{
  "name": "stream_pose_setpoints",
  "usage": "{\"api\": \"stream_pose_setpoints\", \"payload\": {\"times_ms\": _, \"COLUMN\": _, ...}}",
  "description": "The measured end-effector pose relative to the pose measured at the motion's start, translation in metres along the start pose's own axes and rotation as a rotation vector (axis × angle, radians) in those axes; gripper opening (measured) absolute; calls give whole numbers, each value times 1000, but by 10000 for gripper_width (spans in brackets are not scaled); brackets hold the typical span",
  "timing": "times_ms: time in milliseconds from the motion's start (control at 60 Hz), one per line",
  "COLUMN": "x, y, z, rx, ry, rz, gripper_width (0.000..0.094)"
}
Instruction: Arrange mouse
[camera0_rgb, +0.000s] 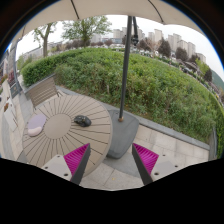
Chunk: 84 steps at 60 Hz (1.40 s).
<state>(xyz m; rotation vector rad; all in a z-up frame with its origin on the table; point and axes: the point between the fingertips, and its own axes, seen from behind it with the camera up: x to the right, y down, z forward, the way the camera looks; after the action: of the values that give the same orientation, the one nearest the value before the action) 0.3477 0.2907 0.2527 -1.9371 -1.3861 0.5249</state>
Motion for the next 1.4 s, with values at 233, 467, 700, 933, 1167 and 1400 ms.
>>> {"api": "stream_pose_setpoints", "payload": {"times_ms": 233, "x": -52, "y": 2, "z": 19, "rx": -10, "ry": -83, "rz": -60, "gripper_width": 855}}
{"api": "stream_pose_setpoints", "payload": {"times_ms": 467, "x": -105, "y": 4, "z": 55, "rx": -9, "ry": -156, "rz": -113, "gripper_width": 853}}
{"api": "stream_pose_setpoints", "payload": {"times_ms": 700, "x": -146, "y": -3, "z": 127, "rx": 51, "ry": -187, "rz": -126, "gripper_width": 854}}
{"api": "stream_pose_setpoints", "payload": {"times_ms": 933, "x": -172, "y": -17, "z": 230, "rx": 129, "ry": -217, "rz": -105, "gripper_width": 856}}
{"api": "stream_pose_setpoints", "payload": {"times_ms": 1167, "x": -178, "y": -12, "z": 328, "rx": 106, "ry": -181, "rz": -116, "gripper_width": 856}}
{"api": "stream_pose_setpoints", "payload": {"times_ms": 1400, "x": -185, "y": -19, "z": 388, "rx": 71, "ry": -193, "rz": -141, "gripper_width": 849}}
